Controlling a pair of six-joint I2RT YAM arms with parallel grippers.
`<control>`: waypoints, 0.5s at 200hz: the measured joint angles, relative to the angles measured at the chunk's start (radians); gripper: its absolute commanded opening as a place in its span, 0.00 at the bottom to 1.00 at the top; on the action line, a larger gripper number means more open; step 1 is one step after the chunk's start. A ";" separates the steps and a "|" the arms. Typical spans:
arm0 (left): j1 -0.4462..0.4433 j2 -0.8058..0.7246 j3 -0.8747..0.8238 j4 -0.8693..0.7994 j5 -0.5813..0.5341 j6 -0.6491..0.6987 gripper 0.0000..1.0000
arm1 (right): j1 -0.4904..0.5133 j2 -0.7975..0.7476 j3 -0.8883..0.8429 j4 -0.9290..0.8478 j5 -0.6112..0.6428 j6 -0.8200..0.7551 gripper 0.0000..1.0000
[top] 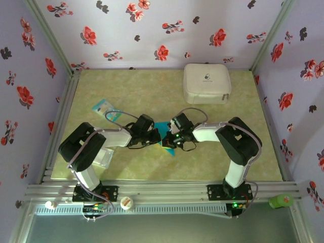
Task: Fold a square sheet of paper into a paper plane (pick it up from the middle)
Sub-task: Third fold the triangle at the center of the table.
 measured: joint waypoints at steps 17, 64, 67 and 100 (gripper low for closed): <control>0.000 0.000 0.000 0.001 0.001 -0.001 0.00 | 0.000 -0.012 -0.023 0.031 0.001 0.000 0.04; 0.000 0.005 -0.004 0.017 0.005 -0.007 0.00 | -0.003 -0.067 -0.089 0.040 0.000 -0.001 0.06; 0.000 0.005 -0.005 0.020 0.005 -0.008 0.00 | -0.003 -0.071 -0.093 0.039 0.000 -0.001 0.06; 0.001 0.005 -0.020 0.052 0.008 -0.016 0.00 | -0.016 -0.129 -0.150 0.019 -0.002 -0.006 0.07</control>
